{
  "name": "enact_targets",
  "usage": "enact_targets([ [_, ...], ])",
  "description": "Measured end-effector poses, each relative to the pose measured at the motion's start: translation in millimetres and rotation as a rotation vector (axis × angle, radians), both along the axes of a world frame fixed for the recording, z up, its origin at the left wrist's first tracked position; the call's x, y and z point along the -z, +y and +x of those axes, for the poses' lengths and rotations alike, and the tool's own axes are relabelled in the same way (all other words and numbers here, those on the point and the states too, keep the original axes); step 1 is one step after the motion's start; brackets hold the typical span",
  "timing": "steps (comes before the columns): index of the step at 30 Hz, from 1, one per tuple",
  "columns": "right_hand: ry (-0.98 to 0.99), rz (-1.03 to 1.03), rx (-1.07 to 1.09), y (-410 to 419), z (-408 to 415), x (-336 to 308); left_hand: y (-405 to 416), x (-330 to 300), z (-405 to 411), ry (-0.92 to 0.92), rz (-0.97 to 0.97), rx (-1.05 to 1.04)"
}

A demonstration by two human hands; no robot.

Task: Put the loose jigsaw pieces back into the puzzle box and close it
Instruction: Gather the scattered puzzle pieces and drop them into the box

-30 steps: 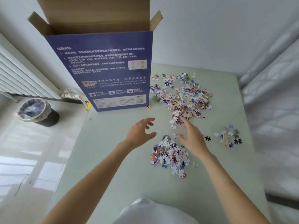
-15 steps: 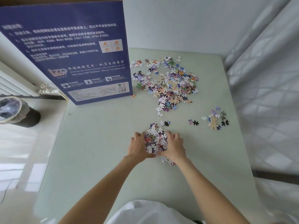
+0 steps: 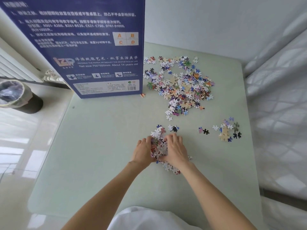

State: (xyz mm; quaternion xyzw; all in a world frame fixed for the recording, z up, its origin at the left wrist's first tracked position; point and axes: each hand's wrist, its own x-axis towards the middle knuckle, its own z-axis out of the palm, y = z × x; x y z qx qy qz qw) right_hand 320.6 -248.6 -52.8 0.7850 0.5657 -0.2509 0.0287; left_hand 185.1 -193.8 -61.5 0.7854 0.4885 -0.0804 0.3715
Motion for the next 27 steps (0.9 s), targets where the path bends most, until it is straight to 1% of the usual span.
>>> enact_targets([
  [3,0.069,-0.008,-0.009,-1.4,-2.0,-1.6,-1.4,0.1,2.2,0.003,-0.006,0.015],
  [6,0.053,-0.044,-0.038,-2.1,-6.7,-3.1,-2.8,-0.4,1.3,-0.007,0.013,0.034],
  [10,0.035,-0.018,-0.04,-6.4,-8.9,-1.9,-6.8,0.3,-1.7,-0.041,0.051,0.073],
  [15,0.037,-0.033,-0.088,-6.5,-11.6,-1.8,-8.7,-1.7,-3.0,-0.024,0.091,0.136],
  [21,0.053,-0.038,-0.092,-10.0,-9.7,-4.2,-7.1,0.3,-6.2,-0.052,0.074,0.121],
  [24,0.068,0.005,-0.072,-14.6,-4.6,-3.3,-5.2,1.4,-7.4,-0.072,0.09,0.098],
  [27,0.108,0.067,0.005,-17.0,1.8,-4.0,-2.8,2.6,-7.6,-0.103,0.085,0.067],
])
